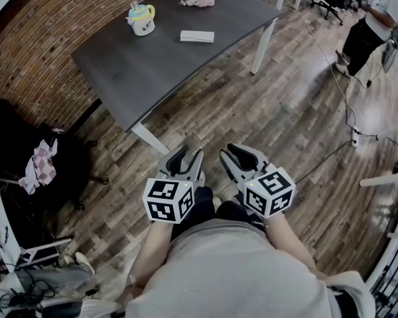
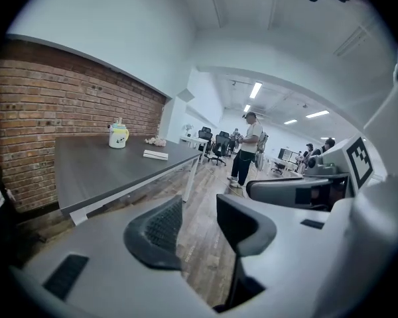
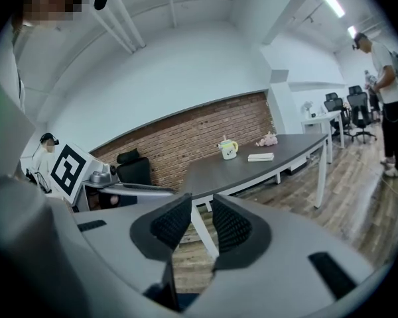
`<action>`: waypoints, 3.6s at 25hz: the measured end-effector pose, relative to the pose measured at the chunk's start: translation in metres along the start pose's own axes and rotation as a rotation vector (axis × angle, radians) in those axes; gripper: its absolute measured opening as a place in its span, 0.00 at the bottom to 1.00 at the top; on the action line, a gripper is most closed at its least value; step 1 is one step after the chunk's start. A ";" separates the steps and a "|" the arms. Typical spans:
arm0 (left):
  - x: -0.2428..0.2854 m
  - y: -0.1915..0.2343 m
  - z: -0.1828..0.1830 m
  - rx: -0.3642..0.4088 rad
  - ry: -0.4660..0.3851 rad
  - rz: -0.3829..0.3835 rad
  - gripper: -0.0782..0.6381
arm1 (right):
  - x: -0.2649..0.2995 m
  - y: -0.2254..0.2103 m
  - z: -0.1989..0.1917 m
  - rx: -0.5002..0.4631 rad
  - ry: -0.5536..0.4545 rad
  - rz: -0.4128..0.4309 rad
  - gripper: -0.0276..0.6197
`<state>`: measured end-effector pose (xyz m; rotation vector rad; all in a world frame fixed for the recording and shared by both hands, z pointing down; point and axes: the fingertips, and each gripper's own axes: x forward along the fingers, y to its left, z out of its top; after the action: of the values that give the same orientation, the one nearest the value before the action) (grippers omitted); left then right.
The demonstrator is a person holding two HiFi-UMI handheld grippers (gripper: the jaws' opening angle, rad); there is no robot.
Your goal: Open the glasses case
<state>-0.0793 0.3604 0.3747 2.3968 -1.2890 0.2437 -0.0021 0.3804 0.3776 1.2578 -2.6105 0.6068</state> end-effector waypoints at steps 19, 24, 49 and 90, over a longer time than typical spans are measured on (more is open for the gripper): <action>0.154 0.089 0.078 0.083 0.055 -0.065 0.33 | 0.127 -0.117 0.079 0.006 -0.009 -0.107 0.27; 0.198 0.121 0.116 0.110 0.045 -0.098 0.33 | 0.169 -0.147 0.109 0.011 -0.028 -0.156 0.27; 0.269 0.182 0.118 0.004 0.136 -0.138 0.33 | 0.240 -0.202 0.121 0.076 0.065 -0.223 0.27; 0.454 0.322 0.158 0.095 0.281 0.076 0.33 | 0.416 -0.382 0.194 -0.113 0.290 0.054 0.36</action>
<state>-0.0991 -0.2099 0.4717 2.2903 -1.2615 0.6525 0.0386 -0.2114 0.4484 0.9871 -2.4077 0.5919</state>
